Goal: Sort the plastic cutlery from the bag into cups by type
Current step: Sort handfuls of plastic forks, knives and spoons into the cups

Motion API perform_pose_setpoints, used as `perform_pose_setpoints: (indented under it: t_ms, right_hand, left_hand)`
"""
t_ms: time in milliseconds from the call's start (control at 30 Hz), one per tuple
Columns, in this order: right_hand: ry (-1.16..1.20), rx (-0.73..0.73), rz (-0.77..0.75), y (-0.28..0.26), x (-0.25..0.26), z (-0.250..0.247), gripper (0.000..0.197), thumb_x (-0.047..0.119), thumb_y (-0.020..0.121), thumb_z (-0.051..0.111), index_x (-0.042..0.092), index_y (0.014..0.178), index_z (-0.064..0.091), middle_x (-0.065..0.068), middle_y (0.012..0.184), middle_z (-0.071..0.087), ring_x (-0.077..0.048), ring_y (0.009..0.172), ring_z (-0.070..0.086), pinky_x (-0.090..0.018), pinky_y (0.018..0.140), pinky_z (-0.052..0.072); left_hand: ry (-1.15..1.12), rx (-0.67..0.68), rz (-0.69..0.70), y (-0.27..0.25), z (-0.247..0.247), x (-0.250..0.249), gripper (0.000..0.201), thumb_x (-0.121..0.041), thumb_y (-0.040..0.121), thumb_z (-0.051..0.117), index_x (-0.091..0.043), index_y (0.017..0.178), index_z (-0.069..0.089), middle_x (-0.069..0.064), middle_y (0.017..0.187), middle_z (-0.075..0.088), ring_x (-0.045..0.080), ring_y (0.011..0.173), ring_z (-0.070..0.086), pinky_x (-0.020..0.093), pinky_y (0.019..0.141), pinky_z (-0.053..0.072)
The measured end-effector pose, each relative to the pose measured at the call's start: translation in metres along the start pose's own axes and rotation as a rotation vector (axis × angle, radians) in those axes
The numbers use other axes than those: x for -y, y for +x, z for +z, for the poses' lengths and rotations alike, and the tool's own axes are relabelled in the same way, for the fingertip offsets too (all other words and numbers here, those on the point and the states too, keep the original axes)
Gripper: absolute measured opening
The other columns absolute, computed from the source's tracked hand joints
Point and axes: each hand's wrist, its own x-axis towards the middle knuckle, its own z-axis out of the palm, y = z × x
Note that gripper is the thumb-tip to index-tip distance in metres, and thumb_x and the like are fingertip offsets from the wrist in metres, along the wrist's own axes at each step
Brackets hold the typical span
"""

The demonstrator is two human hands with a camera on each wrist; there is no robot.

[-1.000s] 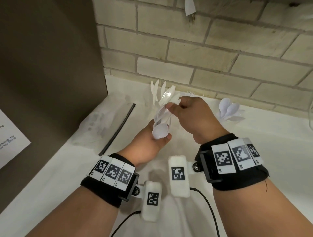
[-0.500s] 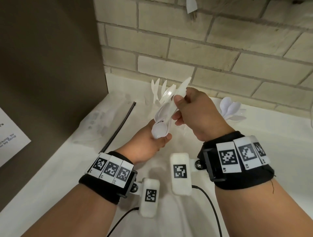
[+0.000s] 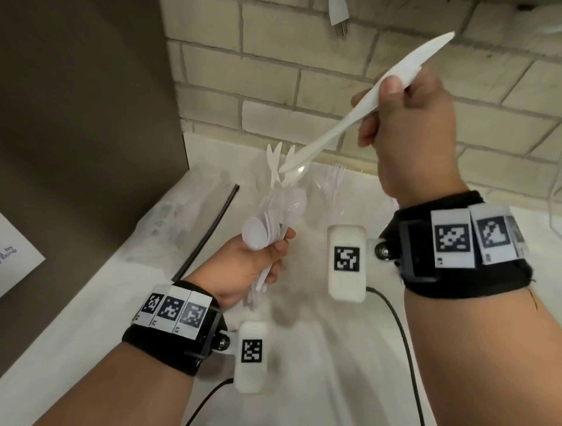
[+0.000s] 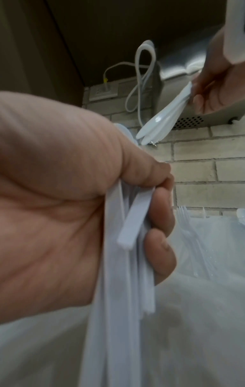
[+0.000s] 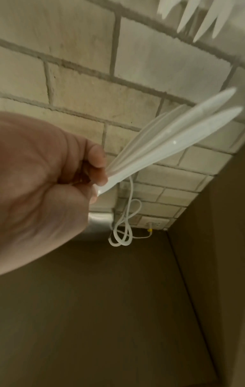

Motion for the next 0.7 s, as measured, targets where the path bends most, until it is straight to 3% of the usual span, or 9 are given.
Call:
perform_pose_setpoints:
  t_ms: [133, 233, 300, 367, 500, 567, 633, 700]
  right_hand:
    - [-0.084, -0.135, -0.063, 0.023, -0.019, 0.018, 0.014, 0.015, 0.099, 0.038, 0.022, 0.088, 0.044, -0.001, 0.08, 0.066, -0.012, 0.055, 0.056, -0.031, 0.054, 0.051]
    - [-0.202, -0.116, -0.076, 0.032, -0.045, 0.04, 0.015, 0.022, 0.098, 0.038, 0.012, 0.099, 0.049, -0.009, 0.088, 0.067, -0.026, 0.07, 0.063, -0.044, 0.068, 0.055]
    - [-0.307, -0.054, -0.077, 0.034, -0.063, 0.053, 0.023, 0.021, 0.099, 0.038, 0.004, 0.11, 0.05, -0.012, 0.091, 0.067, -0.031, 0.077, 0.063, -0.042, 0.072, 0.053]
    - [-0.371, 0.021, -0.069, 0.035, -0.077, 0.065, 0.025, 0.018, 0.1, 0.038, 0.001, 0.115, 0.049, -0.013, 0.087, 0.064, -0.033, 0.08, 0.063, -0.035, 0.069, 0.049]
    - [-0.434, 0.171, 0.058, 0.032, -0.097, 0.083, 0.026, 0.018, 0.101, 0.039, 0.001, 0.119, 0.048, -0.009, 0.09, 0.059, -0.028, 0.086, 0.059, -0.027, 0.068, 0.037]
    - [-0.492, 0.269, 0.151, 0.033, -0.11, 0.09, 0.025, 0.024, 0.1, 0.043, 0.004, 0.113, 0.05, -0.012, 0.099, 0.065, -0.029, 0.091, 0.062, -0.03, 0.075, 0.044]
    - [-0.538, 0.348, 0.237, 0.036, -0.12, 0.094, 0.032, 0.036, 0.096, 0.049, 0.007, 0.109, 0.051, -0.016, 0.105, 0.068, -0.033, 0.098, 0.065, -0.039, 0.086, 0.051]
    - [-0.555, 0.372, 0.306, 0.037, -0.123, 0.093, 0.052, 0.043, 0.092, 0.053, 0.004, 0.126, 0.048, -0.017, 0.113, 0.068, -0.033, 0.106, 0.064, -0.043, 0.094, 0.05]
  left_hand:
    - [-0.169, 0.044, -0.006, -0.001, -0.01, -0.005, 0.014, -0.015, 0.083, 0.061, -0.013, 0.095, 0.068, 0.004, 0.075, 0.055, 0.016, 0.056, 0.049, 0.028, 0.052, 0.041]
    - [-0.213, -0.002, -0.002, -0.002, -0.017, -0.012, 0.013, -0.015, 0.086, 0.064, -0.012, 0.098, 0.064, 0.006, 0.073, 0.056, 0.019, 0.057, 0.052, 0.029, 0.054, 0.047]
    - [-0.26, -0.024, 0.0, -0.001, -0.022, -0.015, 0.017, -0.013, 0.085, 0.06, -0.01, 0.102, 0.06, 0.006, 0.072, 0.055, 0.018, 0.056, 0.051, 0.028, 0.052, 0.047]
    - [-0.306, -0.015, 0.002, -0.002, -0.025, -0.017, 0.019, -0.012, 0.085, 0.057, -0.01, 0.103, 0.06, 0.006, 0.072, 0.056, 0.018, 0.055, 0.052, 0.029, 0.052, 0.047]
    - [-0.335, 0.053, 0.009, -0.002, -0.031, -0.018, 0.025, -0.017, 0.079, 0.072, -0.013, 0.103, 0.065, 0.005, 0.075, 0.059, 0.02, 0.06, 0.055, 0.032, 0.058, 0.049]
    - [-0.339, 0.088, 0.007, -0.002, -0.031, -0.018, 0.035, -0.02, 0.071, 0.081, -0.014, 0.103, 0.067, 0.005, 0.076, 0.059, 0.02, 0.062, 0.056, 0.033, 0.059, 0.049]
    - [-0.338, 0.075, 0.015, -0.002, -0.029, -0.019, 0.024, -0.016, 0.077, 0.072, -0.013, 0.1, 0.066, 0.005, 0.075, 0.058, 0.019, 0.06, 0.056, 0.033, 0.058, 0.048]
    - [-0.342, 0.06, 0.019, -0.002, -0.027, -0.019, 0.018, -0.014, 0.082, 0.061, -0.013, 0.099, 0.065, 0.006, 0.074, 0.058, 0.019, 0.059, 0.056, 0.032, 0.057, 0.048]
